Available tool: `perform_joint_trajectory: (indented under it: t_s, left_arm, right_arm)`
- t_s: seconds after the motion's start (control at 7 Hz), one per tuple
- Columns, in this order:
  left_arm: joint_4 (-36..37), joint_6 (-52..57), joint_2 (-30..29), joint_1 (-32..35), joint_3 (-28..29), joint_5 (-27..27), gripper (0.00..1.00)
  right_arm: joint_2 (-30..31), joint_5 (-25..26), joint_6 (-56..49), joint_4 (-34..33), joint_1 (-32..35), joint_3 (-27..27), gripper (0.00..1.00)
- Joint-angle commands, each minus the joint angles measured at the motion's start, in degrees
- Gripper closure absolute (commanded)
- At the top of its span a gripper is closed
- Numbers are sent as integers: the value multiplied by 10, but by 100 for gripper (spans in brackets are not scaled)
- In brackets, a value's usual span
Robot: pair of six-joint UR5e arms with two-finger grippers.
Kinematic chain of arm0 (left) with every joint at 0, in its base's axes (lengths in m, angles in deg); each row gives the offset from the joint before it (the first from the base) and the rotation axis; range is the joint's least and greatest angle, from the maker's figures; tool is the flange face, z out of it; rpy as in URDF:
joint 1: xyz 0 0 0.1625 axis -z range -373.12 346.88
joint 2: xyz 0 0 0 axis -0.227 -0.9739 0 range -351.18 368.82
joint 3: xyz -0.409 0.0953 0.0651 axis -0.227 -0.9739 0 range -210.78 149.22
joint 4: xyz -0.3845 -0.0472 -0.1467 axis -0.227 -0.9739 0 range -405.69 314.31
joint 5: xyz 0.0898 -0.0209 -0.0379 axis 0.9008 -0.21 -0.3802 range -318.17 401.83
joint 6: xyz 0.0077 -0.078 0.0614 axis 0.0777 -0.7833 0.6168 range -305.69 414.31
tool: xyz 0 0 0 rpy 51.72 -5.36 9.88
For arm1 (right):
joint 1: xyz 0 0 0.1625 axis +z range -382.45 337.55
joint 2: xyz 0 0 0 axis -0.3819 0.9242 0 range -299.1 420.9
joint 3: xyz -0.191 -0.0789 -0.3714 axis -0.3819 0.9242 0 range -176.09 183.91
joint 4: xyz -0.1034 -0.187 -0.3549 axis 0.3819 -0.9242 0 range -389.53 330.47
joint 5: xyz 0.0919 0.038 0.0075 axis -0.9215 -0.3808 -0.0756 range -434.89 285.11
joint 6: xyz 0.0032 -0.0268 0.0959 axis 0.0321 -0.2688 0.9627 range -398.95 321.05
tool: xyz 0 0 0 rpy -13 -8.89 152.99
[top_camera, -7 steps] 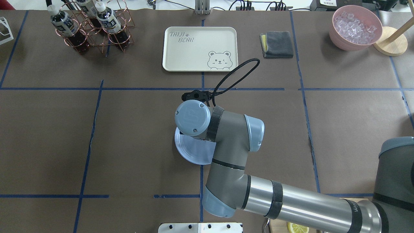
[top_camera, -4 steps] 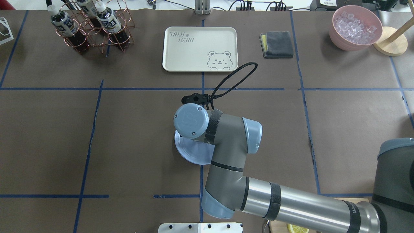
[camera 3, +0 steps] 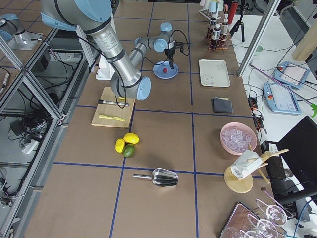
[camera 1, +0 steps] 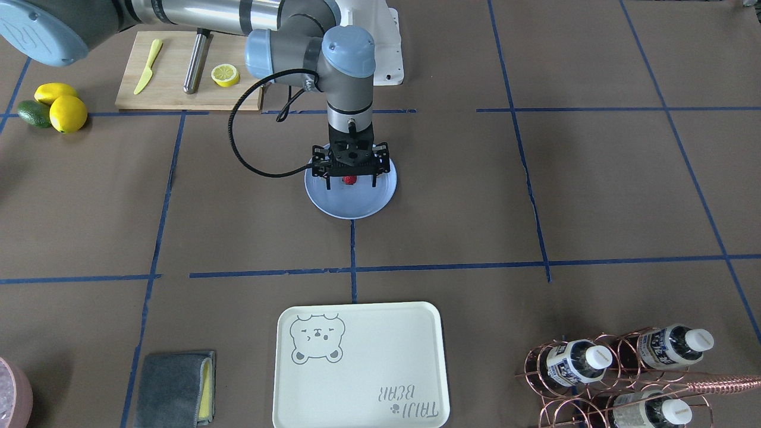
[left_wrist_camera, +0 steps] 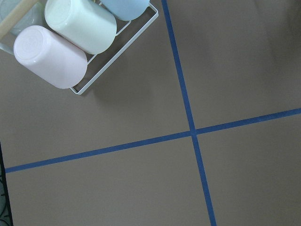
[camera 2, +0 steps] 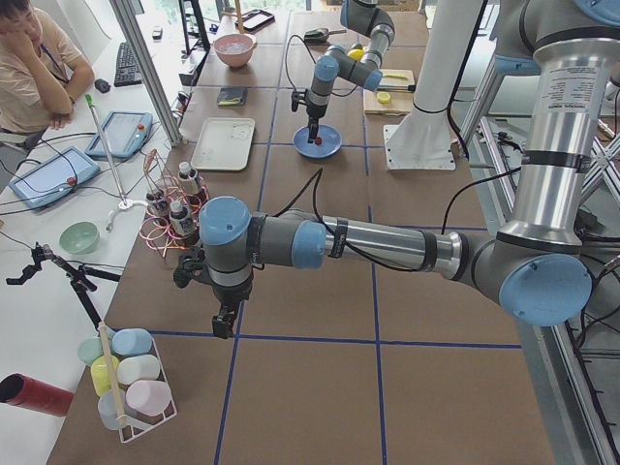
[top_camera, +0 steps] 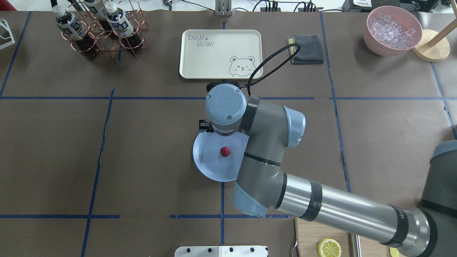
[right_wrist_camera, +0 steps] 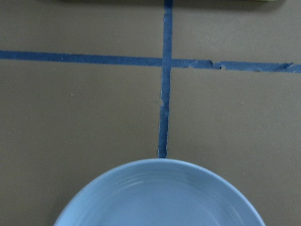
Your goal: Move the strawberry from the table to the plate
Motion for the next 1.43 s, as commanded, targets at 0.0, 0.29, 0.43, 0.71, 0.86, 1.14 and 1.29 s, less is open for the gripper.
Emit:
perform_joint_trajectory:
  t_s: [0.0, 0.29, 0.43, 0.71, 0.86, 1.14, 1.29]
  left_arm:
    - [0, 0, 13, 0, 1, 0, 0]
    - [-5, 1, 26, 0, 3, -20, 0]
    - [-19, 2, 59, 0, -3, -76, 0]
    - [-76, 0, 90, 0, -18, -93, 0]
    - [-75, 1, 91, 1, -19, -93, 0]
    - [-76, 1, 98, 2, -29, -94, 0]
    - [-78, 1, 98, 2, -30, -94, 0]
  right_arm:
    - [100, -131, -152, 2, 143, -96, 0]
    - [206, -257, -382, 6, 294, -115, 0]
    - [262, -287, -496, 7, 353, -115, 0]
    - [356, -296, -675, 4, 475, -111, 0]
    - [392, -299, -745, 2, 518, -108, 0]
    - [475, -298, -754, 5, 587, -93, 0]
    - [509, -298, -763, 9, 616, -87, 0]
